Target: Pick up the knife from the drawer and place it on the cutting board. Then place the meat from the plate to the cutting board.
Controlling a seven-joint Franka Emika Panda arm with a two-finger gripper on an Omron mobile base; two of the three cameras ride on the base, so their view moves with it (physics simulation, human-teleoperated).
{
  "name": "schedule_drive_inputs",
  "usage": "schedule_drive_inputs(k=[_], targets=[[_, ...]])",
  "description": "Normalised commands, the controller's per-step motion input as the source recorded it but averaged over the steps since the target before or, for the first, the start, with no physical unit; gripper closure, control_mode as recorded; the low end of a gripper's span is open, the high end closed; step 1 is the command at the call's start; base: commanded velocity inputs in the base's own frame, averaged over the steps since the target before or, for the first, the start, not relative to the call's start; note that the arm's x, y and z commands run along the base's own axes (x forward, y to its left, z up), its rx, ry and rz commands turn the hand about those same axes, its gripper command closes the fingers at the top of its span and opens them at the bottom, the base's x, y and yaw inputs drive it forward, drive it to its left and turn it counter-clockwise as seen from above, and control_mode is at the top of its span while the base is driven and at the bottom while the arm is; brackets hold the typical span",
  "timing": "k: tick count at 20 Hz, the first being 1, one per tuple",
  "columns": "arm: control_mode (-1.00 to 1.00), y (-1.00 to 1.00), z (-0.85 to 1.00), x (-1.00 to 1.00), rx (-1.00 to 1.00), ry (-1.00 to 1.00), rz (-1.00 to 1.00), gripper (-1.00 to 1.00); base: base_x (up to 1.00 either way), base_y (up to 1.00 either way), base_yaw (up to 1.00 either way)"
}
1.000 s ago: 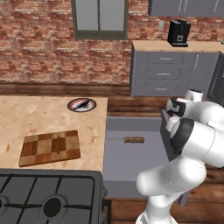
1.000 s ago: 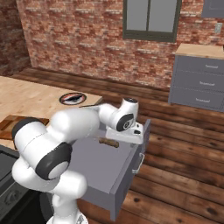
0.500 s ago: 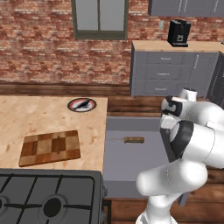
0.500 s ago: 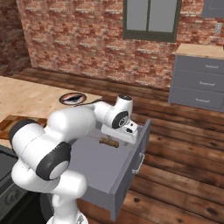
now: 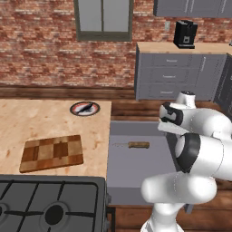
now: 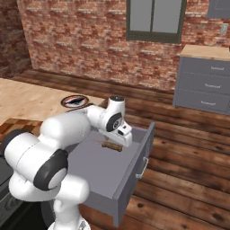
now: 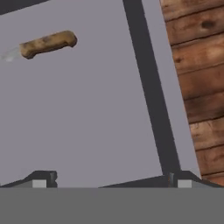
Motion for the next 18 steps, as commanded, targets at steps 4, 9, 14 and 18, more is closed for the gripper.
schedule_drive_inputs(k=[4,9,14,18], targets=[[-1.0,0.28,0.0,0.21,-0.08,0.0,-0.14,-1.0,0.0,0.0,0.0],[-1.0,0.3,0.0,0.07,-0.06,0.0,-0.28,-1.0,0.0,0.0,0.0],[-1.0,0.25,0.0,0.08,-0.01,-0.02,-0.38,-1.0,0.0,0.0,0.0],[-1.0,0.02,0.0,0.07,0.0,-0.01,-0.43,-1.0,0.0,0.0,0.0]])
